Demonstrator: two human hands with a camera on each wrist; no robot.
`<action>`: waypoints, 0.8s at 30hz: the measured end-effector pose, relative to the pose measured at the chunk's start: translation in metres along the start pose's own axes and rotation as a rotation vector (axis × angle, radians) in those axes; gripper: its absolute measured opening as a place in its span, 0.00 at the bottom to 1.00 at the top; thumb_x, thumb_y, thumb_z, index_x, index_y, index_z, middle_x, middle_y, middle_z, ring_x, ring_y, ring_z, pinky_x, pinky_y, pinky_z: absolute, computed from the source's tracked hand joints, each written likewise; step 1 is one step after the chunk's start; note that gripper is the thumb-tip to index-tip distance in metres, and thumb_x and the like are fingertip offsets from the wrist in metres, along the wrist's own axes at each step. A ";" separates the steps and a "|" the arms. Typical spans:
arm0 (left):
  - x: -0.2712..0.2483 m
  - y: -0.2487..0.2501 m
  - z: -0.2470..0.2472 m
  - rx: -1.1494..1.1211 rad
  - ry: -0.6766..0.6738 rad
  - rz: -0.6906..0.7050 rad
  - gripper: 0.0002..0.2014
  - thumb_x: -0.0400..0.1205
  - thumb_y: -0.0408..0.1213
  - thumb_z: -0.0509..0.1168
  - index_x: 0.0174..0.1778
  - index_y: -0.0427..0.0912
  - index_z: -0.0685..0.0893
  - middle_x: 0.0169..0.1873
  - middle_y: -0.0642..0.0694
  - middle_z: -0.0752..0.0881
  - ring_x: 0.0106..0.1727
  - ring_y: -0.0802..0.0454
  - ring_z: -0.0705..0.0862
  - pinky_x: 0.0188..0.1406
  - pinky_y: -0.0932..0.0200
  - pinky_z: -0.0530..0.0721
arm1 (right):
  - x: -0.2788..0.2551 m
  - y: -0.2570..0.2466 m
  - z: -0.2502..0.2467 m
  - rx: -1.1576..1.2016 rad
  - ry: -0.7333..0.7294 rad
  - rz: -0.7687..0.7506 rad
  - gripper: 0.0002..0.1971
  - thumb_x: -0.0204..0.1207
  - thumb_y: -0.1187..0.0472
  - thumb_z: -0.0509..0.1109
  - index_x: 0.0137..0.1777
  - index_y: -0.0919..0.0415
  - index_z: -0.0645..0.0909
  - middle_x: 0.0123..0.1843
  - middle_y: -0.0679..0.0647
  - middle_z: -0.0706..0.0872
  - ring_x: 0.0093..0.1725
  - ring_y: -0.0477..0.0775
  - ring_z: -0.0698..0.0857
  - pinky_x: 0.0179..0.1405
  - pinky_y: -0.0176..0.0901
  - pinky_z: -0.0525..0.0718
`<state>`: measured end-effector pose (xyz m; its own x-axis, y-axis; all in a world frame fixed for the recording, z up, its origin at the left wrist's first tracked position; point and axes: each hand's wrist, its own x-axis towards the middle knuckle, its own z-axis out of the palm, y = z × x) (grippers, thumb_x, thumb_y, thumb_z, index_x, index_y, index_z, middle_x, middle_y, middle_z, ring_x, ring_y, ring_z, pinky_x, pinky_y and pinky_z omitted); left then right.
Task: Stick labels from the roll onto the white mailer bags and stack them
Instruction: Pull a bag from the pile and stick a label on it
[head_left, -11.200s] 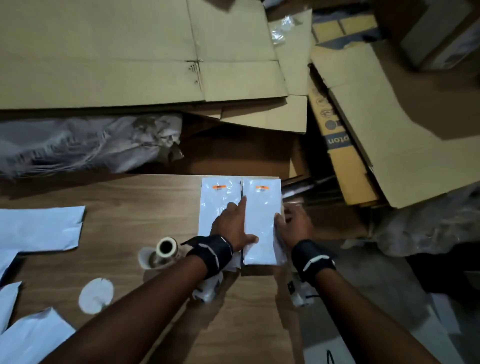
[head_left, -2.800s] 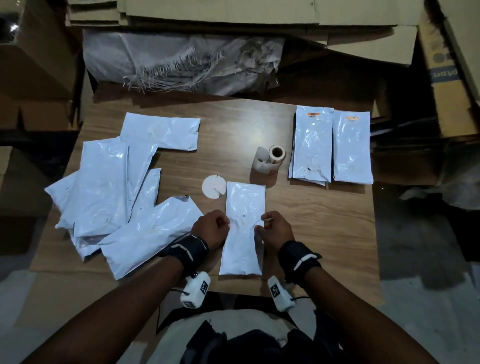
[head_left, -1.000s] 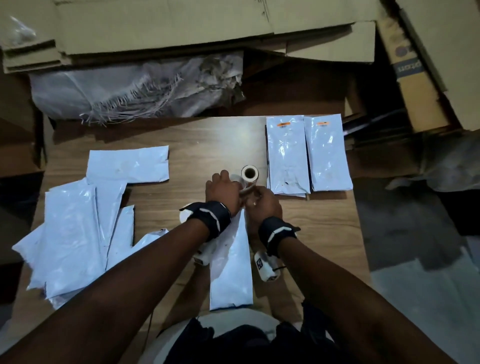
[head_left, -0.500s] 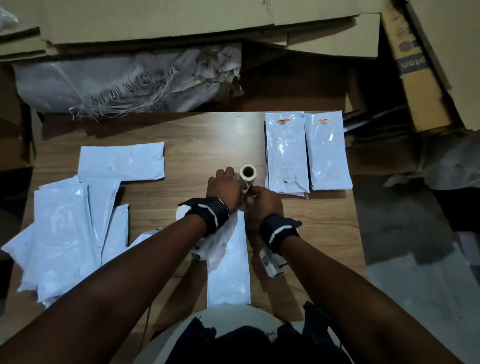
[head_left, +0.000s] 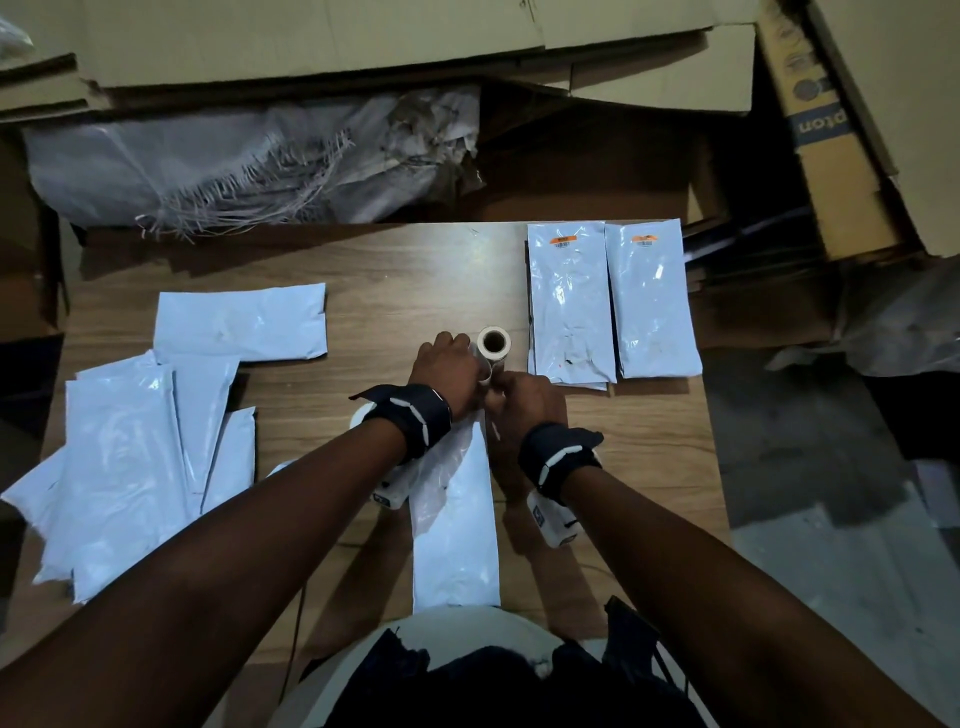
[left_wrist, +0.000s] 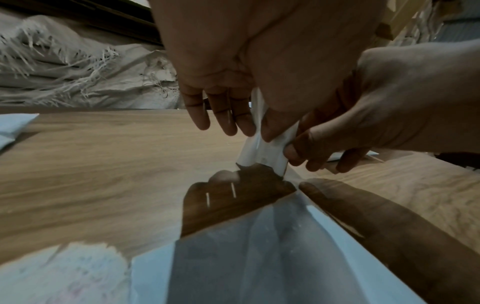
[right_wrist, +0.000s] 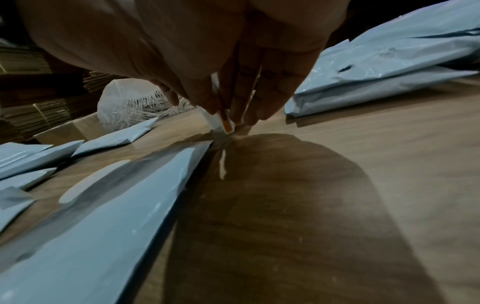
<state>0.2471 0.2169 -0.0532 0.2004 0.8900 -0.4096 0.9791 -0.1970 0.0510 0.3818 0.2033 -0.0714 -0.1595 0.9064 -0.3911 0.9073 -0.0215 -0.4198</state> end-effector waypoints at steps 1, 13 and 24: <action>0.000 0.000 -0.001 0.003 -0.002 0.003 0.10 0.80 0.46 0.64 0.54 0.51 0.85 0.59 0.43 0.77 0.63 0.39 0.73 0.57 0.48 0.73 | 0.000 0.000 0.001 0.007 0.004 0.006 0.13 0.76 0.47 0.64 0.51 0.50 0.87 0.44 0.56 0.90 0.45 0.61 0.86 0.38 0.44 0.79; -0.006 -0.004 0.002 -0.025 0.029 0.011 0.20 0.77 0.58 0.66 0.61 0.52 0.82 0.60 0.43 0.78 0.63 0.40 0.73 0.57 0.47 0.72 | -0.006 0.010 -0.001 0.114 0.024 0.124 0.10 0.75 0.52 0.66 0.52 0.49 0.87 0.47 0.55 0.90 0.49 0.61 0.86 0.39 0.41 0.75; -0.044 -0.024 0.017 -0.398 0.264 0.012 0.24 0.76 0.35 0.68 0.69 0.49 0.79 0.69 0.40 0.75 0.56 0.37 0.82 0.48 0.46 0.83 | -0.052 0.045 -0.004 0.420 0.203 0.433 0.18 0.77 0.36 0.66 0.45 0.50 0.85 0.44 0.49 0.90 0.45 0.54 0.86 0.44 0.41 0.77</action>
<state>0.2141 0.1752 -0.0519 0.1629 0.9729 -0.1642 0.9038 -0.0804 0.4204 0.4327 0.1566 -0.0672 0.3020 0.8396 -0.4515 0.6369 -0.5301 -0.5598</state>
